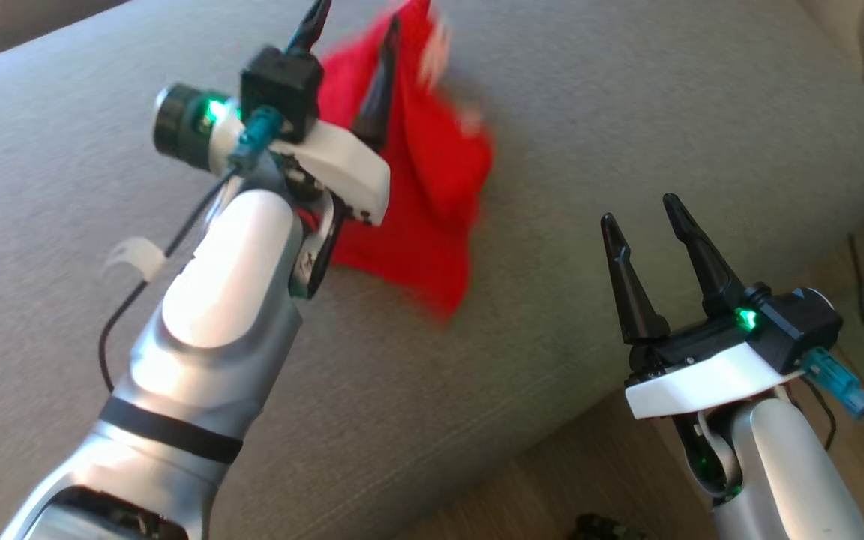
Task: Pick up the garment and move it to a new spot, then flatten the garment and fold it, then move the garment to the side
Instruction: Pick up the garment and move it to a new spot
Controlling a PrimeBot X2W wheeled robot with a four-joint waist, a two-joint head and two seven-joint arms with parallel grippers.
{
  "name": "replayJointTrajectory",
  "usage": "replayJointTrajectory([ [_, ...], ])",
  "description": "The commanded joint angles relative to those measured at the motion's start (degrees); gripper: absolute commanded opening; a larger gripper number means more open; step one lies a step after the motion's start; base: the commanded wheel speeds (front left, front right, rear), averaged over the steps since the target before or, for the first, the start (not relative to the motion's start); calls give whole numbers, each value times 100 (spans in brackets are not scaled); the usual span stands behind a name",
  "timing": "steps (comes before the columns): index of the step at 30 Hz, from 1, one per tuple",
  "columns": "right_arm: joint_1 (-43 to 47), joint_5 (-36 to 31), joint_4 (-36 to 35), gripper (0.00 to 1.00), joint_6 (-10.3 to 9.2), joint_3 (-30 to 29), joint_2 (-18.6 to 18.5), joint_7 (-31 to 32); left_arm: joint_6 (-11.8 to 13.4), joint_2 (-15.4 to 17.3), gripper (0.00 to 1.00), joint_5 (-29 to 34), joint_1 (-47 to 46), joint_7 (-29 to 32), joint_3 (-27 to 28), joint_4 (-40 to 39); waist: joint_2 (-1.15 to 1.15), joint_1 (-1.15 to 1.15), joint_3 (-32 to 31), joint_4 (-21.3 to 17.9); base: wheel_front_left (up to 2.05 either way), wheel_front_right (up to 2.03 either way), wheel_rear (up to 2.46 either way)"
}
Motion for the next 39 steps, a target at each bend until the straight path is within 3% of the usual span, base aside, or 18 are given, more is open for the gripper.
replayJointTrajectory([
  [1,-132,42,-231,100,-1,121,4,-52,13,55,100,-33,-357,-102,110,-73,0,0,86,-145,0,0,0],
  [9,-47,5,-274,100,-1,17,4,-52,177,90,100,-300,-320,-392,314,38,0,0,-107,284,0,0,0],
  [13,4,-117,-281,100,-1,-34,4,-52,165,276,100,-359,35,-419,500,-376,0,0,-288,768,0,0,0],
  [17,92,-294,-242,100,-1,-131,4,-52,-208,515,100,-464,700,-422,420,-849,0,0,-490,1286,0,0,0],
  [23,170,-463,-205,100,-1,-368,4,-52,-35,674,100,-528,1625,-423,673,-1604,0,0,-701,1792,0,0,0],
  [28,310,-594,-120,100,-1,-594,4,-52,111,485,100,-500,2577,-424,913,-2191,0,0,-864,2139,0,0,0],
  [32,345,-595,-23,100,-1,-666,4,-52,211,258,100,-355,3158,-424,1113,-2437,0,0,-920,2195,0,0,0],
  [39,417,-523,249,100,-1,-809,4,-47,63,95,100,-93,3494,-424,1323,-2610,0,0,-954,2214,0,0,0],
])
